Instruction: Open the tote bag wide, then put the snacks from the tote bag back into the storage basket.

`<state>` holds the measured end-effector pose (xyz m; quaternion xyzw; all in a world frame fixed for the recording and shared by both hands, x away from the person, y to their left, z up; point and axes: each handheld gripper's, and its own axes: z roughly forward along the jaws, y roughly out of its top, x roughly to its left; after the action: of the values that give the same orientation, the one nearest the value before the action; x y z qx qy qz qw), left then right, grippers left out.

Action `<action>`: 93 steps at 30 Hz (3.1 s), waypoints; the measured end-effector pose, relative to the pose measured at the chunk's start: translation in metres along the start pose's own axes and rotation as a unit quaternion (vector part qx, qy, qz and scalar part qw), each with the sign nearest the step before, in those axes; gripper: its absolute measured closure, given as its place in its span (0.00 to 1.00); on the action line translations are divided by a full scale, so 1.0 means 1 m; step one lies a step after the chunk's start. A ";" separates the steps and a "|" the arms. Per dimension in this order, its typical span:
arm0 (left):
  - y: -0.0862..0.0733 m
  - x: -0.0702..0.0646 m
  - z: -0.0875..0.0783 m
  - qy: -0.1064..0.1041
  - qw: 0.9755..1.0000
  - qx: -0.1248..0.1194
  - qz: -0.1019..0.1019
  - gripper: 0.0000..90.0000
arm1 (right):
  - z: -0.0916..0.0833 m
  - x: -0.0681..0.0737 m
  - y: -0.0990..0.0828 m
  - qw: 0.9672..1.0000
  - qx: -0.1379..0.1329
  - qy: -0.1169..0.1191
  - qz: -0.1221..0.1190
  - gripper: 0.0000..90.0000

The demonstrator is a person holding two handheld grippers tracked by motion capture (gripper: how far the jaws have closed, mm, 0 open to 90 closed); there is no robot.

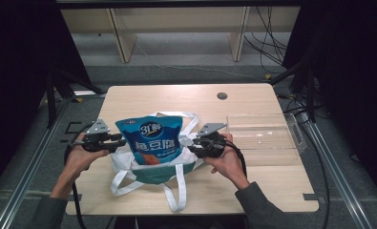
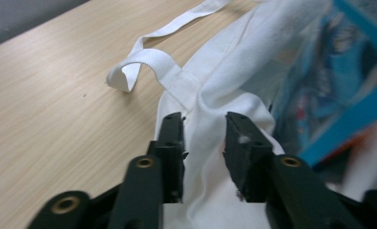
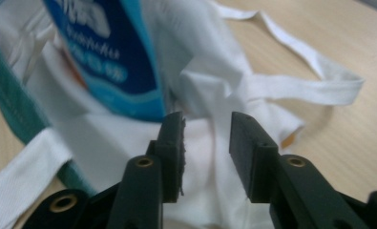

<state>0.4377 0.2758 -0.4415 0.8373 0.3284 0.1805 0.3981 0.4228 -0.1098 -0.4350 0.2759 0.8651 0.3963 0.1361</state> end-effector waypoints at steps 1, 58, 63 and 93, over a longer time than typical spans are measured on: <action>0.000 0.003 0.007 -0.005 1.000 0.003 0.001 0.84 | 0.003 0.002 -0.003 1.000 0.001 0.002 -0.002 0.77; -0.064 -0.072 -0.068 0.062 0.987 -0.035 -0.145 0.27 | -0.016 -0.009 0.004 1.000 0.008 0.014 0.015 0.40; -0.071 -0.090 -0.071 0.070 0.989 -0.039 -0.127 0.22 | -0.024 -0.012 0.006 1.000 0.007 0.014 0.023 0.38; -0.094 -0.115 -0.058 0.054 0.997 0.040 -0.026 0.20 | -0.063 0.012 0.102 0.993 0.028 0.062 -0.095 0.23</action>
<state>0.2846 0.2717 -0.4838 0.8328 0.3782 0.2016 0.3504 0.4227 -0.0867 -0.3169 0.1713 0.9048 0.3737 0.1114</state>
